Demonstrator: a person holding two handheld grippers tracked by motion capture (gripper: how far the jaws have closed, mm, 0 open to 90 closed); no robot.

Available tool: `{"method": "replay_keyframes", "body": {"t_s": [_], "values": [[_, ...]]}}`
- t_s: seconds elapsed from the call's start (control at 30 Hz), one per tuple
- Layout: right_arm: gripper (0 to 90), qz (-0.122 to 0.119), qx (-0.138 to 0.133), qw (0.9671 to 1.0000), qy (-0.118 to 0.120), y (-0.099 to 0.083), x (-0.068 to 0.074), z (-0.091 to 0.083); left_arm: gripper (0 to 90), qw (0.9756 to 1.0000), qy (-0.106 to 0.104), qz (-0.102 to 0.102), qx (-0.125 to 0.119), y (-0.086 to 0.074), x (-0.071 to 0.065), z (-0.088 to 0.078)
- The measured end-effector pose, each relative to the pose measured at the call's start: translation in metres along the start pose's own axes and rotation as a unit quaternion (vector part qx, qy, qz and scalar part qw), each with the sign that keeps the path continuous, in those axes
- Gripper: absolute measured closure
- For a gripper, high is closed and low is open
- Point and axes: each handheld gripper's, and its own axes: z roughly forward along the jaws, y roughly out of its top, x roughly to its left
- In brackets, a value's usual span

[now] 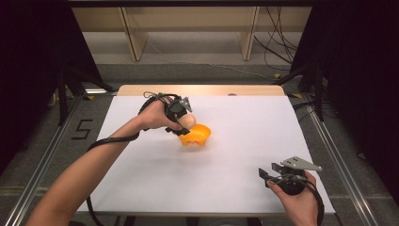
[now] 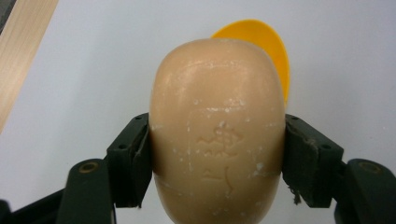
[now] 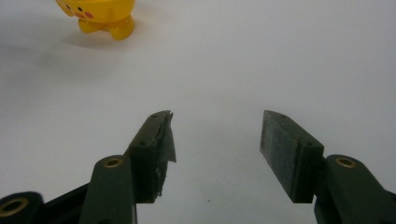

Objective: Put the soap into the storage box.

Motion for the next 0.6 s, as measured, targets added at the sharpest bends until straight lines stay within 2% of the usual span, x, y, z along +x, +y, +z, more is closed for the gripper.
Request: {"method": "replay_keyframes", "body": {"t_s": [0.03, 0.07, 0.1, 0.3, 0.33, 0.6], "values": [[44.0, -0.008, -0.003, 1.0, -0.001, 0.0001, -0.0012, 0.0003, 32.3, 1.0, -0.001, 0.005, 0.003, 0.0003, 0.0007, -0.0001], [44.0, -0.007, -0.002, 1.0, -0.001, 0.0001, -0.001, 0.0002, 32.3, 1.0, -0.001, -0.001, -0.002, 0.0003, 0.0, 0.0009], [43.9, 0.0, 0.0, 1.0, 0.0, 0.0001, 0.0001, -0.0001, 32.3, 1.0, -0.002, -0.001, -0.002, 0.0005, 0.0001, 0.0011], [43.8, -0.001, 0.0, 1.0, 0.0, 0.0, -0.0001, 0.0002, 32.3, 1.0, -0.004, 0.002, -0.008, 0.0015, -0.0001, 0.0034], [43.9, -0.021, -0.007, 0.9998, 0.001, 0.0004, -0.0035, 0.0012, 32.3, 1.0, -0.005, 0.003, -0.008, 0.0018, -0.0003, 0.0037], [43.9, -0.021, -0.007, 0.9997, 0.002, 0.0006, -0.003, 0.001, 32.3, 0.9999, -0.009, 0.008, -0.006, 0.0032, -0.0005, 0.0069]]}}
